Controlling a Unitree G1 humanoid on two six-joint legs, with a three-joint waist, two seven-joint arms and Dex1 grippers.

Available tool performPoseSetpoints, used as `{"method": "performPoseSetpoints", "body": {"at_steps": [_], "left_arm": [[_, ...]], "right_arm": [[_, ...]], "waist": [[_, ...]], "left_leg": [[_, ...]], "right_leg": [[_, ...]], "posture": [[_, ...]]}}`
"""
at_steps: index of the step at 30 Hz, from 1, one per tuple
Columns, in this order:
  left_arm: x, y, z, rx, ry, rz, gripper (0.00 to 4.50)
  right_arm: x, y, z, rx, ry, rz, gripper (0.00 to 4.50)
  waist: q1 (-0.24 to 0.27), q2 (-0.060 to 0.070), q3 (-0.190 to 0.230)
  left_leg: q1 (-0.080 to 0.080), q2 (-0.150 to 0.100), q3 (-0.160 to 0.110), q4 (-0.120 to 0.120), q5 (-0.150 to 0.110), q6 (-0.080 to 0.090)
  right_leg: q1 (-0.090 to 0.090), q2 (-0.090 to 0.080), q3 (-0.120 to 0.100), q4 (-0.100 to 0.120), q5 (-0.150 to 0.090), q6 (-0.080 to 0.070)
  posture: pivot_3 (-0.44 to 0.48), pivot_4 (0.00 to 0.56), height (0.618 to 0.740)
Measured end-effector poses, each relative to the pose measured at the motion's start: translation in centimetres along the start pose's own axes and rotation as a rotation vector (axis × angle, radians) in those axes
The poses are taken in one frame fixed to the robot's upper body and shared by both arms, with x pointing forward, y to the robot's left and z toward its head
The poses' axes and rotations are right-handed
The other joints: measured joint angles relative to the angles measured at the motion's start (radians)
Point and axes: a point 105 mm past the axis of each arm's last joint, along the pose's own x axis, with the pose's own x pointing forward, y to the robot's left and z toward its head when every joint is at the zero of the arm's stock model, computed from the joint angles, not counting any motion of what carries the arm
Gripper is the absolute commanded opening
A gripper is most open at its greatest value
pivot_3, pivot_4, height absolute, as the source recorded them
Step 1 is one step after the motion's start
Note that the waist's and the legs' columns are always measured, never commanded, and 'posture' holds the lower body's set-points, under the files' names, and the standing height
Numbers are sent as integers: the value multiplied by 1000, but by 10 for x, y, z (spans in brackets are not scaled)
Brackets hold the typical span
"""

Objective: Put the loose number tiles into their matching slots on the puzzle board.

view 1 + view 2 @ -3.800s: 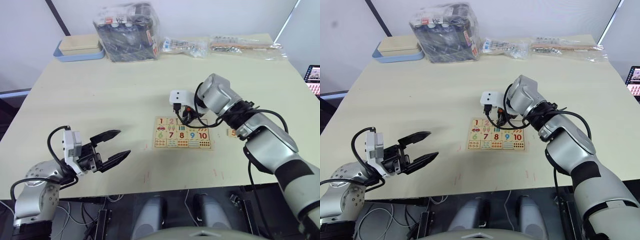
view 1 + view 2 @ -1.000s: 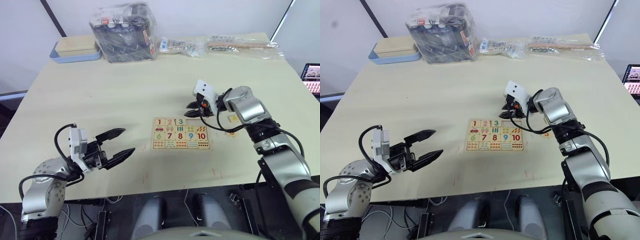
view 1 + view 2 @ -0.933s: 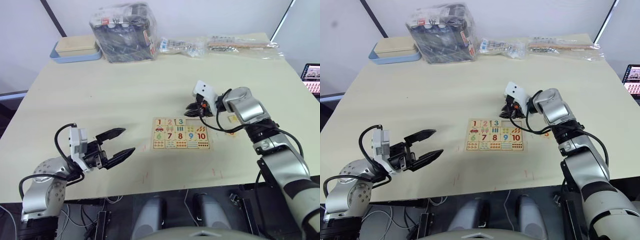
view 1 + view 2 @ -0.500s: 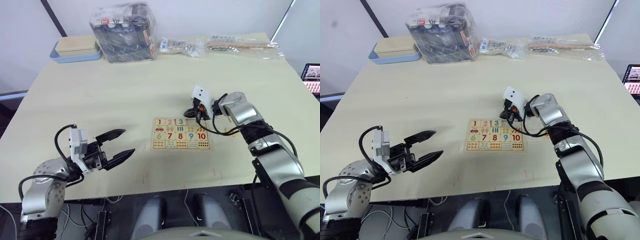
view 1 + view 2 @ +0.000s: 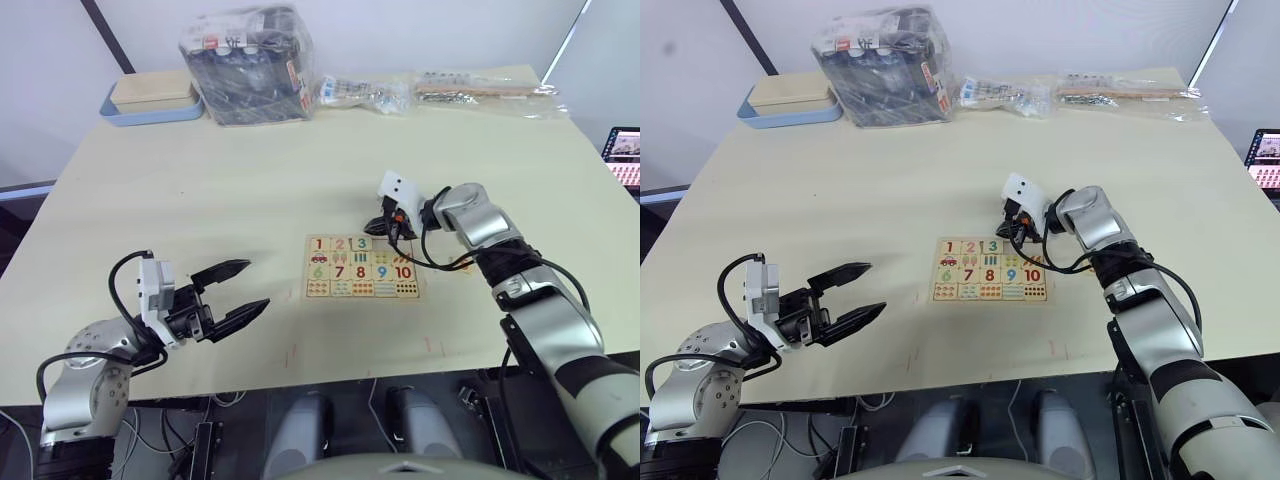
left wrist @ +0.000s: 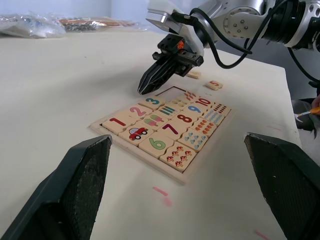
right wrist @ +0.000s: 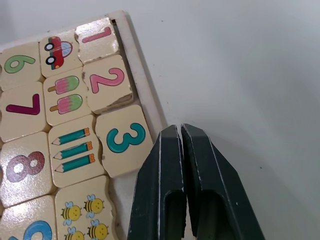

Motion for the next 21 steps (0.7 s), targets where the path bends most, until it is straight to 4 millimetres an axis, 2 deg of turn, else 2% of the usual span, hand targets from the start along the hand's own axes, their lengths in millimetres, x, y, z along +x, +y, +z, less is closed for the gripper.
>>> {"method": "performPoseSetpoints", "body": {"at_steps": [21], "left_arm": [[-3, -2, -3, 0, 4, 4, 4500]], "right_arm": [[1, 4, 0, -7, 10, 33, 123]], "waist": [[0, 0, 0]], "left_leg": [[0, 0, 0, 0, 0, 0]], "right_leg": [[0, -1, 0, 0, 0, 0]], "posture": [[0, 150, 740]]}}
